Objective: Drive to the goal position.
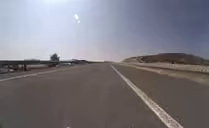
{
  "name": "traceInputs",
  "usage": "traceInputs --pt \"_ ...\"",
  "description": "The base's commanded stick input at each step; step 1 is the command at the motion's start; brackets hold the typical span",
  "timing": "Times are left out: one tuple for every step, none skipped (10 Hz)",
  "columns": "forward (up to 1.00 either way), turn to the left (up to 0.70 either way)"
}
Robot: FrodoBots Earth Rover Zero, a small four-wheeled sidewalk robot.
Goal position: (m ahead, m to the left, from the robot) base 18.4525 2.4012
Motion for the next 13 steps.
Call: traceInputs --pt "1.00 0.00" --pt "1.00 0.00" --pt "1.00 0.00" --pt "1.00 0.00" --pt "1.00 0.00" --pt "1.00 0.00" --pt "1.00 0.00" --pt "1.00 0.00" --pt "1.00 0.00" --pt "1.00 0.00" --pt "1.00 0.00" --pt "1.00 0.00" --pt "1.00 0.00"
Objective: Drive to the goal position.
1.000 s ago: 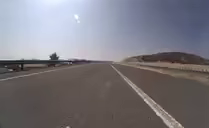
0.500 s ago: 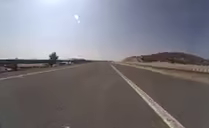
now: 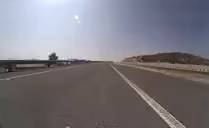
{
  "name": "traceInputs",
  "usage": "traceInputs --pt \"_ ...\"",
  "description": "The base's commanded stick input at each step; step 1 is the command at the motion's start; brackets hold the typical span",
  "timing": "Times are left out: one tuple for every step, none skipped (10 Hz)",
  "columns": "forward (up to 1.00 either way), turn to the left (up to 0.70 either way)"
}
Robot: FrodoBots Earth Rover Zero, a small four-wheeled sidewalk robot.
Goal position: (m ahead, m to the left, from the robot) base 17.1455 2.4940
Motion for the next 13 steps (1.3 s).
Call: traceInputs --pt "1.00 0.00" --pt "1.00 0.00" --pt "1.00 0.00" --pt "1.00 0.00" --pt "1.00 0.00" --pt "1.00 0.00" --pt "1.00 0.00" --pt "1.00 0.00" --pt "1.00 0.00" --pt "1.00 0.00" --pt "1.00 0.00" --pt "1.00 0.00" --pt "1.00 0.00"
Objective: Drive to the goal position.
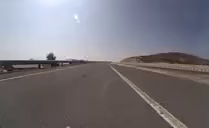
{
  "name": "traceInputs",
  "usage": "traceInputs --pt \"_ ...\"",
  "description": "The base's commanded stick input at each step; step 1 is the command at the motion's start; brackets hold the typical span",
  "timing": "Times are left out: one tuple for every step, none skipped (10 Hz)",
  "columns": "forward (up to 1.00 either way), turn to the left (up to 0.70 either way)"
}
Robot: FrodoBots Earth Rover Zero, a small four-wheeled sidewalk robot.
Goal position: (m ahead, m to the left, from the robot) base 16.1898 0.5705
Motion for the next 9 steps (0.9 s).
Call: traceInputs --pt "1.00 0.00" --pt "1.00 0.00" --pt "1.00 0.00" --pt "1.00 0.00" --pt "1.00 0.00" --pt "1.00 0.00" --pt "1.00 0.00" --pt "1.00 0.00" --pt "1.00 0.00"
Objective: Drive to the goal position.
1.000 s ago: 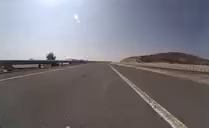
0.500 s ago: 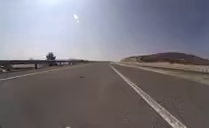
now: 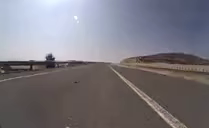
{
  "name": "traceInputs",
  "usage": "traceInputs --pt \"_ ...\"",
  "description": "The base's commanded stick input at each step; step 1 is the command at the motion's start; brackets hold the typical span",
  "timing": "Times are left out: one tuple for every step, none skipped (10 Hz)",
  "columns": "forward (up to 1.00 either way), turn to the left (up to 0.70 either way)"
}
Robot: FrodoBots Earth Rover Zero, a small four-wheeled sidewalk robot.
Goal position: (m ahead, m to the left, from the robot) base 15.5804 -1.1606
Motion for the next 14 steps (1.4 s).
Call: traceInputs --pt "1.00 0.00" --pt "1.00 0.00" --pt "1.00 0.00" --pt "1.00 0.00" --pt "1.00 0.00" --pt "1.00 0.00" --pt "1.00 0.00" --pt "1.00 0.00" --pt "1.00 0.00" --pt "1.00 0.00" --pt "1.00 0.00" --pt "1.00 0.00" --pt "1.00 0.00" --pt "1.00 0.00"
